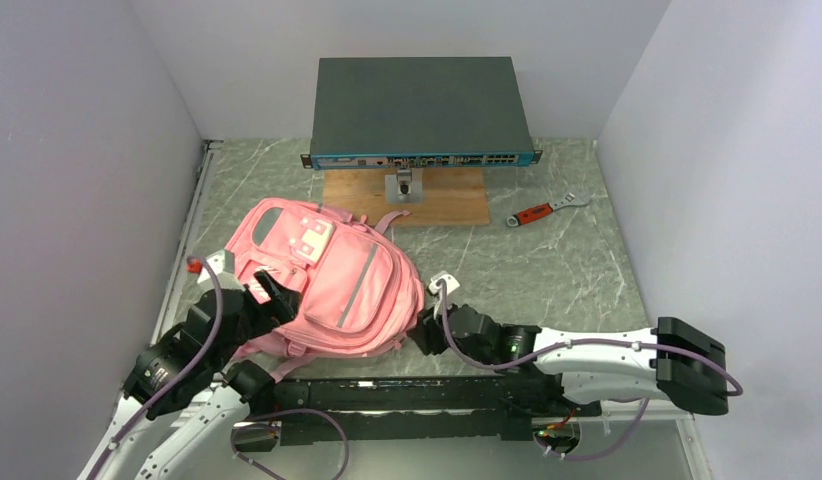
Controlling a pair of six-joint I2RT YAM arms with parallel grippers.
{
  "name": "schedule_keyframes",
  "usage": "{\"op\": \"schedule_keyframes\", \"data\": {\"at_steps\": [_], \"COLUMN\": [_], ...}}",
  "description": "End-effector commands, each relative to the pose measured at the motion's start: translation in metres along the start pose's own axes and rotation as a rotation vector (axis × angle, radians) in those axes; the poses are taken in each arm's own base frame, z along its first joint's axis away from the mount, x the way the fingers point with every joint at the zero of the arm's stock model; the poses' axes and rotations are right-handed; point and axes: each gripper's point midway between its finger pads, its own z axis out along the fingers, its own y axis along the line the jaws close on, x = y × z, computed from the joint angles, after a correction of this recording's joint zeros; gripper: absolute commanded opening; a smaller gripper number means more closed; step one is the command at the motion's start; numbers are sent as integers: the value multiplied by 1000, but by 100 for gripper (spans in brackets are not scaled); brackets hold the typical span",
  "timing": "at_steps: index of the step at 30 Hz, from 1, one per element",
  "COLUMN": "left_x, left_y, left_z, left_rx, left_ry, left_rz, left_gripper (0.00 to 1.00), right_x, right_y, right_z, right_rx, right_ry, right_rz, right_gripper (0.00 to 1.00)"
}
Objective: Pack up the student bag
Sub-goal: Zip the student bag at the center of the board.
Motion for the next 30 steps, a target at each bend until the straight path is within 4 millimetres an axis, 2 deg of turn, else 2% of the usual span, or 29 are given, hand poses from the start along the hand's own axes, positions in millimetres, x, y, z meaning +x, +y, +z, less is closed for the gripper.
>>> {"op": "schedule_keyframes", "data": {"at_steps": [1, 3, 6, 9, 13, 17, 18, 24, 26, 30], "left_x": [12, 20, 30, 47, 58, 75, 79, 106, 113, 129], "left_y": [-68, -85, -108, -127, -123, -114, -111, -111, -114, -120], "left_z": [-13, -17, -23, -29, -27, -19, -16, -6, -5, -1], "left_rx": [392, 488, 630, 758, 763, 742, 728, 651, 609, 573], "left_ry": [92, 130, 178, 266, 304, 344, 354, 365, 360, 294], "left_rz": [228, 260, 282, 279, 297, 313, 311, 397, 464, 607], "left_gripper": [99, 99, 99, 99, 99, 83, 82, 86, 86, 82], "right_x": [-10, -5, 7, 15, 16, 15, 14, 15, 13, 14], "right_y": [53, 59, 66, 60, 57, 51, 52, 56, 56, 56], "right_z": [-14, -11, -1, 10, 20, 27, 29, 38, 41, 40], "right_rx": [-312, -367, -392, -348, -303, -258, -251, -186, -163, -132], "right_ry": [12, 21, 75, 92, 98, 81, 83, 62, 47, 40], "right_rz": [46, 81, 102, 137, 131, 132, 126, 89, 95, 91], "right_gripper": [51, 57, 57, 57, 56, 49, 47, 46, 41, 13]}}
